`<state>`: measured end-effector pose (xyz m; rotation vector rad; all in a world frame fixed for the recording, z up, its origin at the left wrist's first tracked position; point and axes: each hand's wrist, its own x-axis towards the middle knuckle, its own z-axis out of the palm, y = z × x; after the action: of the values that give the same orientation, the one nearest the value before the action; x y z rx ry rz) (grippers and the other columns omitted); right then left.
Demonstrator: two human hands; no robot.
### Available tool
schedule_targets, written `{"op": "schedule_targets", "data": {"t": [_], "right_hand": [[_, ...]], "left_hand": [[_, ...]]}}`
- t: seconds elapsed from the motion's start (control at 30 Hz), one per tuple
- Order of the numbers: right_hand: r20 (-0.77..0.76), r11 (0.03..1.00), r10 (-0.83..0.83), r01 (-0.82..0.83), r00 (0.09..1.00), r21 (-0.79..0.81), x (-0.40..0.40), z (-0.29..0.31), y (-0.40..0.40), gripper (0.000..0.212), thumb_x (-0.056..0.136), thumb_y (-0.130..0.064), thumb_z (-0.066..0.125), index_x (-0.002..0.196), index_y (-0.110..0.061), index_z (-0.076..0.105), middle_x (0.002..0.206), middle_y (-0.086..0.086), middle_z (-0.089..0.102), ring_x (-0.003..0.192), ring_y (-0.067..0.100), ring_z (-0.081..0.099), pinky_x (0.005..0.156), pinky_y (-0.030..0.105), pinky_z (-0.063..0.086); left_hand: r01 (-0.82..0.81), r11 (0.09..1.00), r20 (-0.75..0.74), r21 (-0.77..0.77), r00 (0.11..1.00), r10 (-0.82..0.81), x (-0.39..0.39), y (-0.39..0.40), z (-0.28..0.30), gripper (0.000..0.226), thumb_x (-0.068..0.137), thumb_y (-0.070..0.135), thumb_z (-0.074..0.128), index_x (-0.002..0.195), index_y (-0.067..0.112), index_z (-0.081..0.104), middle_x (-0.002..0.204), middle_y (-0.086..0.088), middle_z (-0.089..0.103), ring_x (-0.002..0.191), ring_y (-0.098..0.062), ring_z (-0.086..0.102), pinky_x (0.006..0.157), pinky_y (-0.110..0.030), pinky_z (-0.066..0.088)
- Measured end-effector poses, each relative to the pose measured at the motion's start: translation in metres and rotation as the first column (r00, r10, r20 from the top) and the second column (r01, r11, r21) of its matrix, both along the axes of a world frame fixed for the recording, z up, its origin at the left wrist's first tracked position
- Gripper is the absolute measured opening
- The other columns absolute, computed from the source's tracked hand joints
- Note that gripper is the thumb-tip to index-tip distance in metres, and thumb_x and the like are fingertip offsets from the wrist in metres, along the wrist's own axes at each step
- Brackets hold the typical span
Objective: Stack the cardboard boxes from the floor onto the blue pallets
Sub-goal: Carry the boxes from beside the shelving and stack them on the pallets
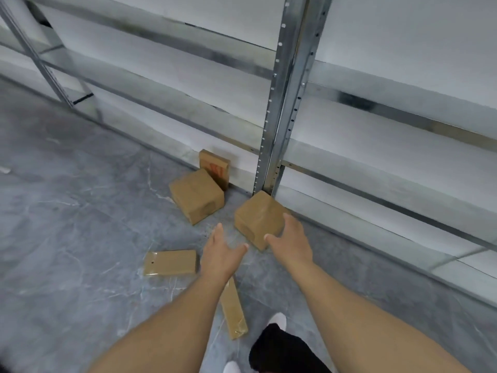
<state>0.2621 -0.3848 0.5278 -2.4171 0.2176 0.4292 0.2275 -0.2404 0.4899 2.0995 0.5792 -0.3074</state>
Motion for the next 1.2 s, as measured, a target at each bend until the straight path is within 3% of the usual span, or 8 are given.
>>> {"op": "schedule_targets", "data": {"t": [0.23, 0.63, 0.93, 1.2], "right_hand": [[-0.099, 0.999, 0.05, -0.048, 0.994, 0.024, 0.04, -0.037, 0.022, 0.072, 0.088, -0.03, 0.058, 0.147, -0.017, 0.019, 0.149, 0.006, 0.027, 0.132, 0.024, 0.036, 0.102, 0.039, 0.036], [-0.268, 0.996, -0.01, 0.035, 0.963, 0.087, 0.125, -0.096, 0.044, 0.073, 0.087, -0.031, 0.058, 0.147, -0.017, 0.019, 0.147, 0.007, 0.031, 0.132, 0.025, 0.037, 0.104, 0.039, 0.035], [-0.352, 0.99, -0.134, 0.144, 0.926, 0.003, 0.162, -0.166, 0.046, 0.068, 0.088, -0.035, 0.053, 0.146, -0.018, 0.023, 0.149, 0.006, 0.029, 0.132, 0.024, 0.037, 0.101, 0.036, 0.035], [-0.433, 0.899, -0.406, 0.436, 0.805, -0.033, 0.193, -0.269, 0.05, 0.069, 0.088, -0.04, 0.055, 0.146, -0.016, 0.026, 0.148, 0.008, 0.032, 0.129, 0.027, 0.041, 0.102, 0.041, 0.039]], "left_hand": [[-0.09, 0.994, -0.113, -0.057, 0.99, 0.083, 0.018, 0.021, -0.029, 0.09, 0.084, 0.037, 0.063, 0.15, 0.016, 0.006, 0.157, -0.005, 0.014, 0.143, -0.022, 0.017, 0.113, -0.044, 0.025], [-0.131, 0.99, -0.249, 0.054, 0.958, 0.14, 0.097, 0.045, -0.07, 0.088, 0.084, 0.039, 0.062, 0.15, 0.018, 0.008, 0.156, -0.006, 0.017, 0.142, -0.023, 0.019, 0.113, -0.041, 0.024], [0.001, 0.999, -0.306, -0.054, 0.952, -0.018, 0.165, 0.048, -0.133, 0.09, 0.083, 0.041, 0.062, 0.15, 0.024, 0.004, 0.155, -0.003, 0.023, 0.141, -0.024, 0.023, 0.112, -0.045, 0.027], [0.229, 0.972, -0.424, -0.048, 0.877, -0.227, 0.239, 0.08, -0.237, 0.089, 0.086, 0.044, 0.057, 0.149, 0.03, -0.003, 0.155, -0.003, 0.02, 0.141, -0.028, 0.023, 0.11, -0.046, 0.03]]}}
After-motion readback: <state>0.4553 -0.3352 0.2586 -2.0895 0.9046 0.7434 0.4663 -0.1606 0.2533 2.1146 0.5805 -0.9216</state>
